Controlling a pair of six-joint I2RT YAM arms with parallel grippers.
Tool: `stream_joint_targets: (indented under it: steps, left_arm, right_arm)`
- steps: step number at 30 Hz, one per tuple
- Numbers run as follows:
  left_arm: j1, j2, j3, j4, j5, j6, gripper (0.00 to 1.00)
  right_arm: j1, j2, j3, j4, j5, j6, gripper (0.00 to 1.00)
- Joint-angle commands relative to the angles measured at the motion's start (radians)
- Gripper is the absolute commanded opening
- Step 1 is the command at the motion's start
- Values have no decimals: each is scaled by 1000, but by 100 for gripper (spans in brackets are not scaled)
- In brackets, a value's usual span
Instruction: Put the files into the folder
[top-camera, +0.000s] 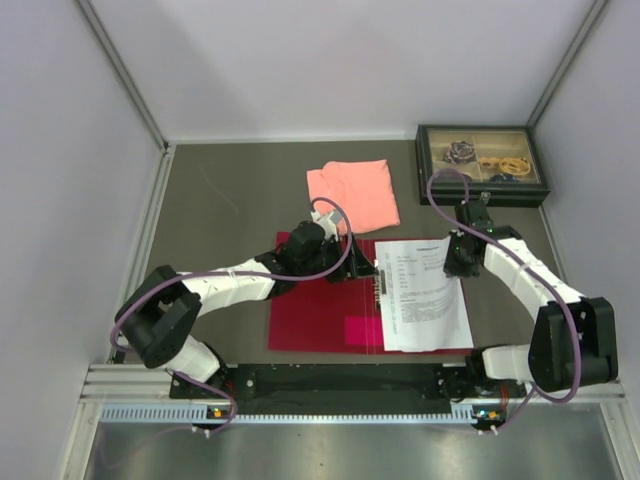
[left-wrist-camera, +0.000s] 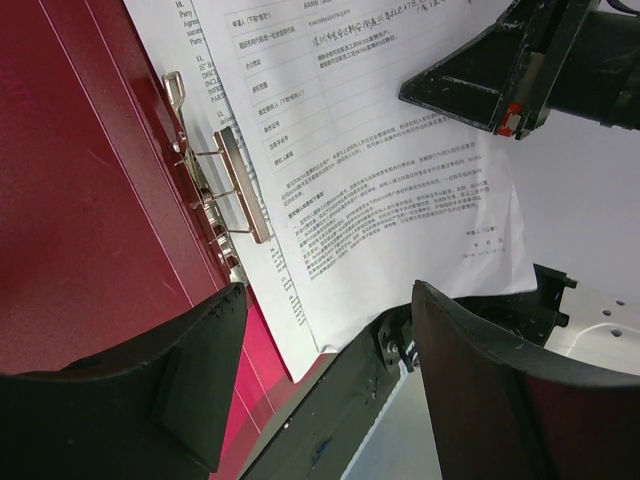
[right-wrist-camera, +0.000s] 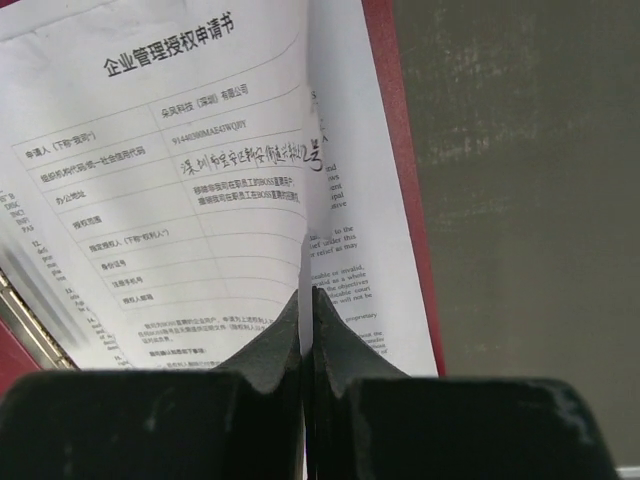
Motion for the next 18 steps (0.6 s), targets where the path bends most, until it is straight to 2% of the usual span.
stream_joint_targets:
  steps: [1, 9, 18]
  left_arm:
    - [-2, -13, -21, 77, 11, -9, 71]
    - [-2, -13, -21, 74, 11, -9, 71]
    - [-2, -21, -29, 72, 10, -10, 71]
  right_arm:
    - [-7, -1, 32, 47, 30, -29, 0]
    - [-7, -33, -29, 116, -110, -38, 0]
    - [-7, -42, -66, 168, -179, 14, 0]
